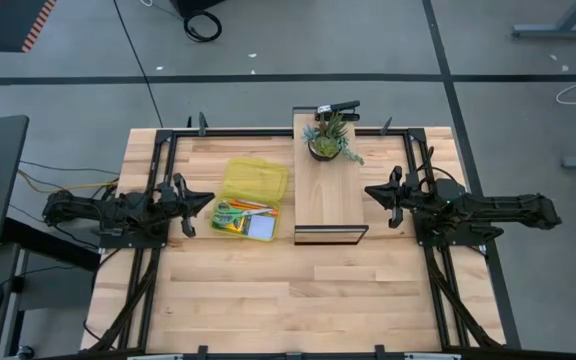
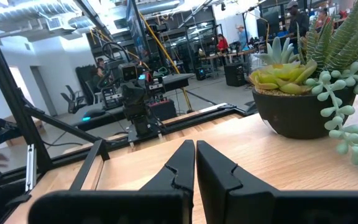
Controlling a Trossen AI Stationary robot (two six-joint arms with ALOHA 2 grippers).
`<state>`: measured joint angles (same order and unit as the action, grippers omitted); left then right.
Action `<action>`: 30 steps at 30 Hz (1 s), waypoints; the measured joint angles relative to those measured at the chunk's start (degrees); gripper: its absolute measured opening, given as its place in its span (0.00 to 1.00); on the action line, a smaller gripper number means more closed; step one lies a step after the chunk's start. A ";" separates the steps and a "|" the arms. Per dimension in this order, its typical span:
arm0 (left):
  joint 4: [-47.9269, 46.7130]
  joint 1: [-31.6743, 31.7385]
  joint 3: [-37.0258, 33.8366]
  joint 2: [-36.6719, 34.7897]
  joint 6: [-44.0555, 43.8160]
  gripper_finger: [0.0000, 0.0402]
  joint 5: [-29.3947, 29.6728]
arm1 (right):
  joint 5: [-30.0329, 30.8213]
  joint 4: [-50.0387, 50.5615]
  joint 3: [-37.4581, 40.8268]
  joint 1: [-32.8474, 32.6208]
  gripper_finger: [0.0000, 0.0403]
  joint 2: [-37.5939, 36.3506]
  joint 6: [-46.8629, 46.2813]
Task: Pack school essentials
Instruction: Return to Home Position
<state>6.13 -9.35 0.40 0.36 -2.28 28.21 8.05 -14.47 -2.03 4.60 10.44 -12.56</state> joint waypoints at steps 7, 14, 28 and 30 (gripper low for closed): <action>0.00 0.01 0.00 0.00 0.00 0.06 0.02 | 0.00 0.01 -0.01 0.00 0.06 0.00 0.00; 0.00 -0.02 0.00 0.00 -0.02 0.09 0.02 | -0.02 0.01 -0.01 0.00 0.06 0.00 0.00; 0.00 0.01 0.00 0.00 0.00 0.06 0.02 | -0.01 0.01 -0.01 0.00 0.06 0.00 0.00; 0.00 0.01 0.00 -0.01 -0.01 0.07 0.02 | 0.00 0.01 -0.01 0.00 0.06 0.00 0.00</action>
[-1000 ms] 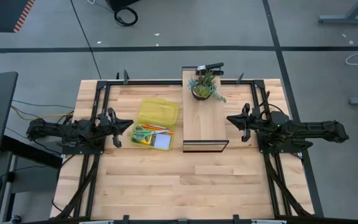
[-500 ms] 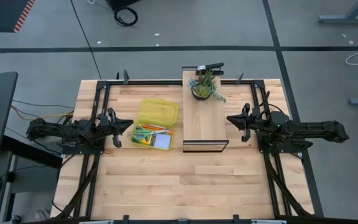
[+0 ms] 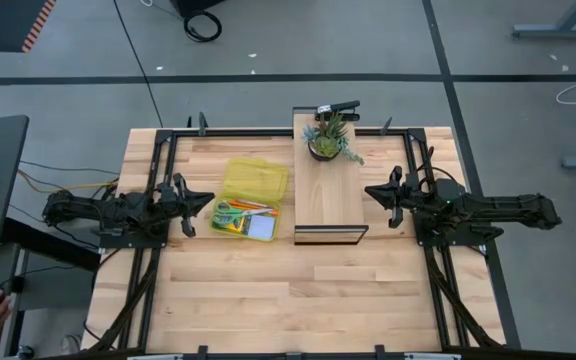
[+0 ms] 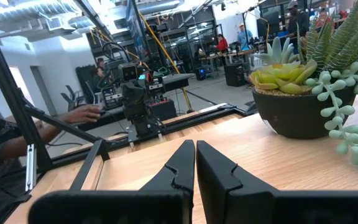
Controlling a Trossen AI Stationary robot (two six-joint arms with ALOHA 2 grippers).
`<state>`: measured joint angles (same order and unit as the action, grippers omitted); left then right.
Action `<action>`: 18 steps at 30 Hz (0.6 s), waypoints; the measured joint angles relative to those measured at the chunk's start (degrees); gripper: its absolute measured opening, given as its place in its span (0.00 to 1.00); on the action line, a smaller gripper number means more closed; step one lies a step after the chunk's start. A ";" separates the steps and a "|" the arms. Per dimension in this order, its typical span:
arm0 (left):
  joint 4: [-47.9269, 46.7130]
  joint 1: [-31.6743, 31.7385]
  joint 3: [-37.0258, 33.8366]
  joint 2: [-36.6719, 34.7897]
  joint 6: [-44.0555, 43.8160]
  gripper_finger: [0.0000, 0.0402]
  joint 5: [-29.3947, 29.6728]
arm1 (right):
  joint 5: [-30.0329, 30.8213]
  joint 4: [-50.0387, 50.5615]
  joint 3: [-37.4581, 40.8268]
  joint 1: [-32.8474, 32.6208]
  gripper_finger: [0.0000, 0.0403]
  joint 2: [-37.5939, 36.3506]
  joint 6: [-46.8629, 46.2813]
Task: Pack school essentials
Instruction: Return to Home Position
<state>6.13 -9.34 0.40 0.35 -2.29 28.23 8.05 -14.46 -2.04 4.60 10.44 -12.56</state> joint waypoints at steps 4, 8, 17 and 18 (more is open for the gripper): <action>-0.02 0.00 0.00 -0.01 -0.01 0.09 -0.02 | 0.00 0.00 0.00 0.00 0.06 0.00 0.00; 0.00 0.00 0.00 0.01 0.01 0.09 -0.01 | -0.01 0.00 0.00 0.00 0.06 0.00 0.00; 0.00 -0.01 0.00 0.01 0.01 0.06 -0.02 | 0.00 0.00 0.00 0.01 0.06 0.00 0.00; 0.00 -0.01 0.01 0.01 -0.01 0.06 -0.02 | 0.00 -0.01 0.00 0.01 0.06 0.00 0.00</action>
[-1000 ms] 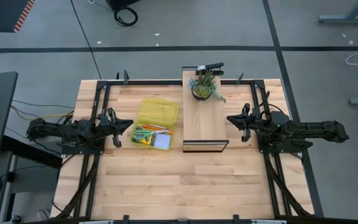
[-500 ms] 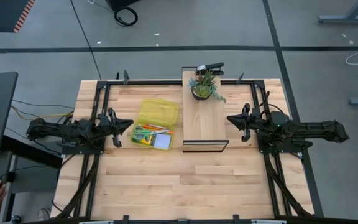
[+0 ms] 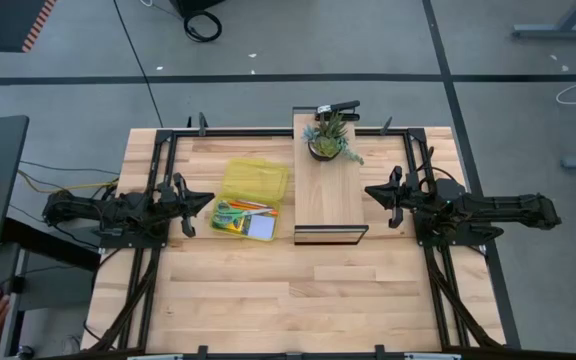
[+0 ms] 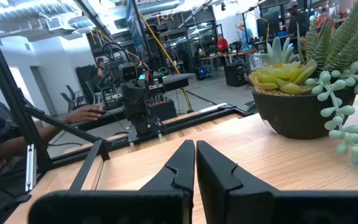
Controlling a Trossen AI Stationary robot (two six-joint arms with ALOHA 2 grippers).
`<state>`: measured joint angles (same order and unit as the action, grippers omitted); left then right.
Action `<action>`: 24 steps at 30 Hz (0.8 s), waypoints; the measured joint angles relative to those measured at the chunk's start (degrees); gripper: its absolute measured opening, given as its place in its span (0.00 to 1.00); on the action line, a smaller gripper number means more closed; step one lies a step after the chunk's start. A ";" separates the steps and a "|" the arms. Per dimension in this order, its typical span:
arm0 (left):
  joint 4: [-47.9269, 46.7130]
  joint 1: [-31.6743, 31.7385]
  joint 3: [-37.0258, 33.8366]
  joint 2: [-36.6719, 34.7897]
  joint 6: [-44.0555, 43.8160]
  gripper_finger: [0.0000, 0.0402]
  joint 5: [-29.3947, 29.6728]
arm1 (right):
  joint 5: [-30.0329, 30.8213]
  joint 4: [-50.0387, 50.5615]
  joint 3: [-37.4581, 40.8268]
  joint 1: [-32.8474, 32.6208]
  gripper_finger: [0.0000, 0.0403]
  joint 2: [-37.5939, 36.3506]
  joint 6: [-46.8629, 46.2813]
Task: Pack school essentials
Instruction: Return to Home Position
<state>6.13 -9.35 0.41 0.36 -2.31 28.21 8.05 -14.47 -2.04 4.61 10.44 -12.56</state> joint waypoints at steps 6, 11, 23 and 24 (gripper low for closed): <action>0.00 -0.01 -0.01 -0.02 0.02 0.08 0.01 | 0.00 0.01 0.00 0.00 0.06 -0.01 0.00; 0.00 0.01 -0.01 0.00 0.02 0.08 0.00 | -0.01 -0.01 0.00 -0.01 0.06 -0.02 0.00; 0.00 -0.01 0.00 0.00 0.01 0.07 0.02 | 0.00 0.01 0.00 -0.01 0.06 -0.01 0.00; 0.00 -0.01 -0.01 -0.02 0.00 0.07 0.01 | 0.00 0.00 0.00 0.01 0.06 0.00 0.00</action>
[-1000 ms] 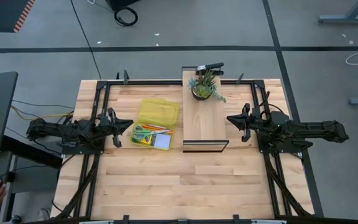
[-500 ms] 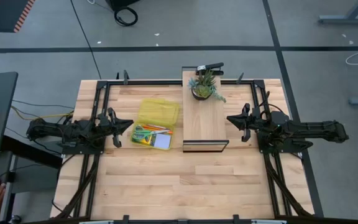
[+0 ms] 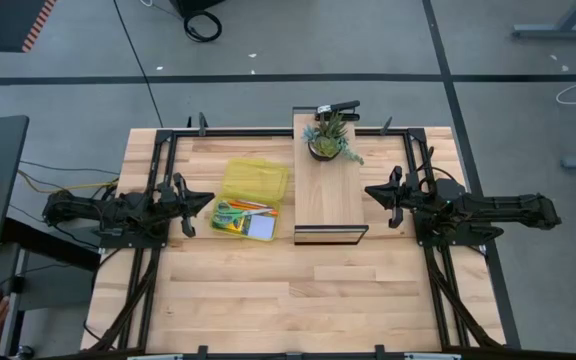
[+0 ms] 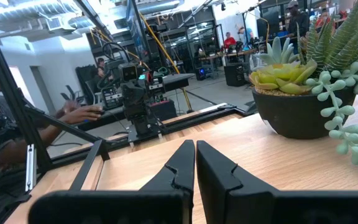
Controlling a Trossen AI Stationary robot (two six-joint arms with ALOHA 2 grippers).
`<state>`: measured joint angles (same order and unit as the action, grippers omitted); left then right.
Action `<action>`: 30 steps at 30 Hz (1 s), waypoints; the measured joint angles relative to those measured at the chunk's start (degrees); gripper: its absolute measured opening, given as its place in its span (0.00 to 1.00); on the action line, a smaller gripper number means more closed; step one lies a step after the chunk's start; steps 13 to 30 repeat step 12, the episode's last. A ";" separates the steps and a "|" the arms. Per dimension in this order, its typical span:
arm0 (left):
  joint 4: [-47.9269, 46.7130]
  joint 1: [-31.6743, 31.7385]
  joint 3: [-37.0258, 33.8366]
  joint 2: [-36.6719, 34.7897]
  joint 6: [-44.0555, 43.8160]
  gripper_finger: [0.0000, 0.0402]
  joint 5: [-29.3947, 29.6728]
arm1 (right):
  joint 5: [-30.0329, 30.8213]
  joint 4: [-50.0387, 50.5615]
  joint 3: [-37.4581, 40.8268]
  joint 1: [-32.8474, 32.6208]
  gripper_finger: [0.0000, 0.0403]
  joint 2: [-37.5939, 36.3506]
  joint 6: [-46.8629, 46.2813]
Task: Pack school essentials
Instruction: Return to Home Position
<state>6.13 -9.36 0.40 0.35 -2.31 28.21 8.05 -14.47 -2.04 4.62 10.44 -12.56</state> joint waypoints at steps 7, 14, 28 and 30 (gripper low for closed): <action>0.00 0.01 0.00 0.00 0.02 0.09 0.02 | 0.00 -0.01 0.00 -0.02 0.06 0.00 0.00; -0.02 0.02 0.00 0.01 0.00 0.07 0.02 | -0.01 0.01 0.00 0.00 0.06 -0.01 0.00; -0.02 0.02 0.00 0.01 0.00 0.07 0.02 | -0.01 0.01 0.00 0.00 0.06 -0.01 0.00; -0.02 0.02 0.00 0.01 0.00 0.07 0.02 | -0.01 0.01 0.00 0.00 0.06 -0.01 0.00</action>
